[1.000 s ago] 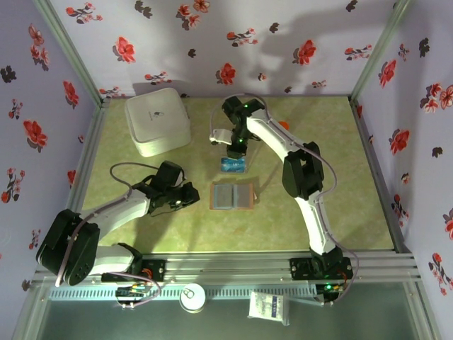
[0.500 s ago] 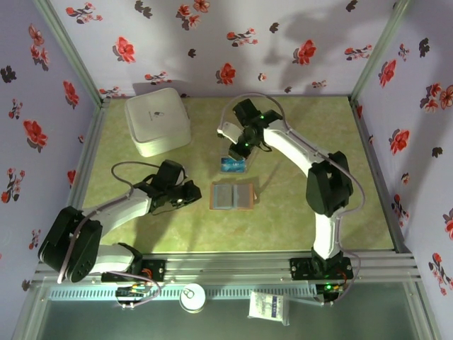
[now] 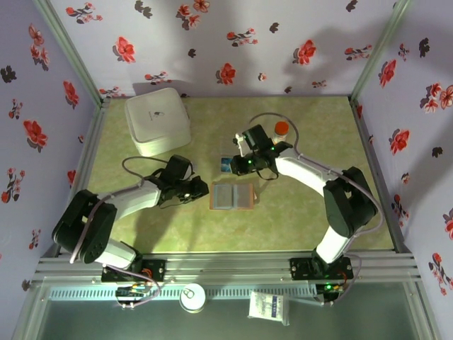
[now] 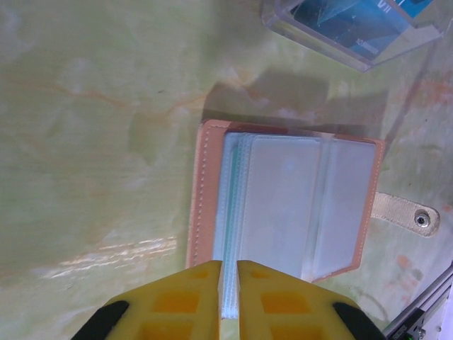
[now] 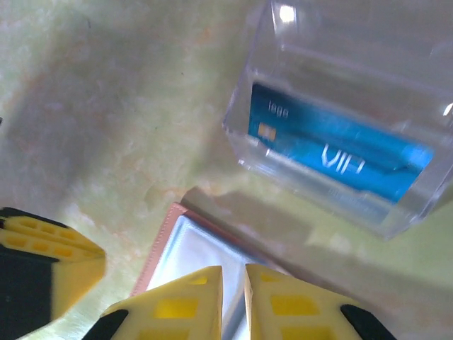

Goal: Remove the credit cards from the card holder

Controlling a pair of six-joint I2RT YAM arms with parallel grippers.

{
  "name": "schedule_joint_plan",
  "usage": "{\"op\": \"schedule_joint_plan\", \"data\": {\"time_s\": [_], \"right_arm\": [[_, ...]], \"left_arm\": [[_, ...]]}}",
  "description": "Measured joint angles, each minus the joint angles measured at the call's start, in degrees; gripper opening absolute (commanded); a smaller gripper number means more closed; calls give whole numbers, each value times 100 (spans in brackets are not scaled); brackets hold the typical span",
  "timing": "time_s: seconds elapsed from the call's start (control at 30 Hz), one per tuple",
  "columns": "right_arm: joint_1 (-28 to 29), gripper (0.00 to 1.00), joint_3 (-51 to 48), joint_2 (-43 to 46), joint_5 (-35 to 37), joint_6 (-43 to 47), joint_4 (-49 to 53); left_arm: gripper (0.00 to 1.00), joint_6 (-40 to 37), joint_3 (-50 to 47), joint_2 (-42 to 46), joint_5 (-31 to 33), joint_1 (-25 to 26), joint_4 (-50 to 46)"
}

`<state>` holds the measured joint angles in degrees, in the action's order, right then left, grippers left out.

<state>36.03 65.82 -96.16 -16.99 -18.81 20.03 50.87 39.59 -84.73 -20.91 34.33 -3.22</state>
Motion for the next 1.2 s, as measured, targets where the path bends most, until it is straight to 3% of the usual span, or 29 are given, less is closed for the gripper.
{"op": "schedule_joint_plan", "data": {"time_s": [0.2,0.5,0.77,1.2], "right_arm": [[205,16,-813,389,-92,-1244,-697],[483,20,-966,433,-136,-2243,-994],[503,30,-981,247,-267,-2627,-1233],[599,33,-981,-164,-518,-2889,-1394]], "left_arm": [[10,-2,243,-382,-74,114,107],[7,-22,323,-730,-70,195,109],[3,-31,323,-876,-26,197,107],[1,-50,323,-885,33,197,105]]}}
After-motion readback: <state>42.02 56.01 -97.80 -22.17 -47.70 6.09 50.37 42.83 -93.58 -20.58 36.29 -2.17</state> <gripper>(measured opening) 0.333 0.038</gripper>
